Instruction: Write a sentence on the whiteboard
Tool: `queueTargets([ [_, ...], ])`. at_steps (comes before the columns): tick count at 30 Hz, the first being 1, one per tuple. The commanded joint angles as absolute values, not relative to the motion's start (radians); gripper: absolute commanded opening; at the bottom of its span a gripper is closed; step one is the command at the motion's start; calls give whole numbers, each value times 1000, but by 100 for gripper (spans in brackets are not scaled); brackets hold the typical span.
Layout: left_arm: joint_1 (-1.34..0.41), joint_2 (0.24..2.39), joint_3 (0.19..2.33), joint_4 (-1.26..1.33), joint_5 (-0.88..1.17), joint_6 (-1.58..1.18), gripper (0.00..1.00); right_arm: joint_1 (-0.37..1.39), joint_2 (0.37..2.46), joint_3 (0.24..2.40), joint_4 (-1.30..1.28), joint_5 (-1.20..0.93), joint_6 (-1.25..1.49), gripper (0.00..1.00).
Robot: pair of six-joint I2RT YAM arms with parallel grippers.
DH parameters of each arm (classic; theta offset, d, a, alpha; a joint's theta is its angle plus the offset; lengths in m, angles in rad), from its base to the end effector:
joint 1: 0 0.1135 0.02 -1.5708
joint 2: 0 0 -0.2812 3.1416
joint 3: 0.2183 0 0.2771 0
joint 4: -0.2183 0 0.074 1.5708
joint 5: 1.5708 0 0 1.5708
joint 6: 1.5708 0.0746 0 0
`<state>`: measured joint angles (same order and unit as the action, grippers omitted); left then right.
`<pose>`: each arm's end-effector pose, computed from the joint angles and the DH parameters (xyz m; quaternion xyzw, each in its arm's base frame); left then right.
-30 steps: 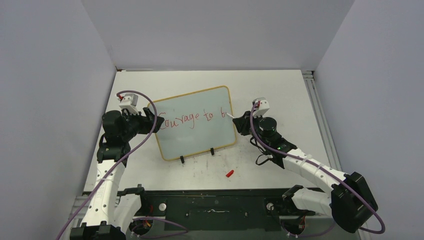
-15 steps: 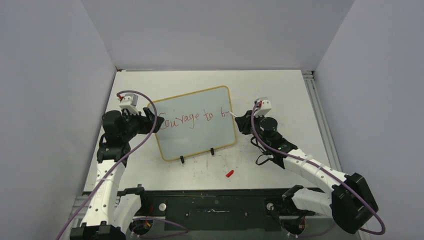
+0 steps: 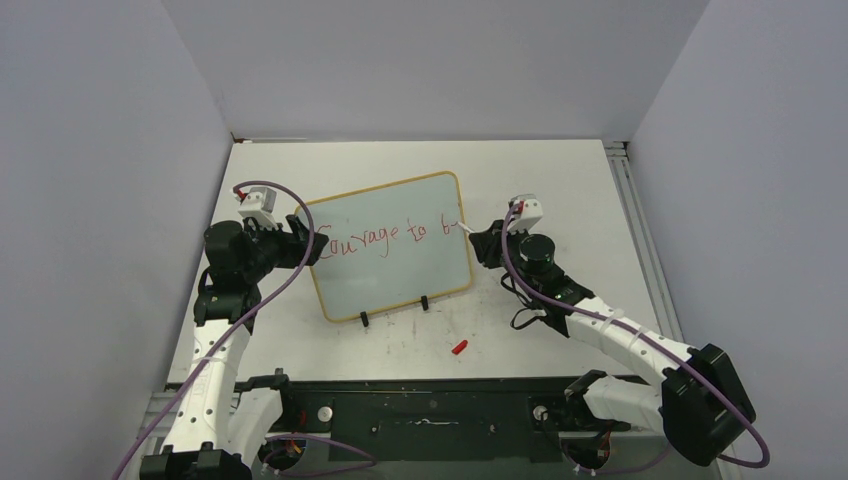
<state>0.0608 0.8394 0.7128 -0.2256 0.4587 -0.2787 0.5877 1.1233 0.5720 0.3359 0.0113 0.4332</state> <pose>0.2419 -0.0184 0.2996 -0.0067 0.8091 -0.2459 0.5337 0.2546 0.1686 0.2447 -0.0566 0.7770 0.3025 0.5492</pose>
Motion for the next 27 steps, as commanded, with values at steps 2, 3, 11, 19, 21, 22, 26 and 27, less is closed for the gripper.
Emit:
queueTargets([
  [2, 70, 827, 733, -173, 479, -283, 70, 578, 1136, 593, 417, -22, 434, 5],
  [3, 69, 828, 733, -172, 479, -284, 70, 578, 1140, 597, 419, -24, 435, 5],
  [11, 69, 828, 733, -172, 480, -282, 70, 578, 1166, 596, 420, -41, 439, 5],
  [19, 69, 827, 733, -172, 479, -282, 70, 580, 1159, 571, 416, -49, 448, 5],
  [21, 69, 827, 733, -171, 479, -283, 70, 580, 1155, 561, 413, -48, 452, 5],
  [22, 70, 827, 733, -172, 479, -282, 70, 580, 1151, 556, 411, -49, 452, 5],
  [26, 69, 827, 733, -172, 479, -283, 70, 582, 1139, 534, 406, -48, 460, 5],
  [27, 70, 827, 732, -172, 479, -283, 70, 581, 1136, 530, 405, -49, 462, 5],
])
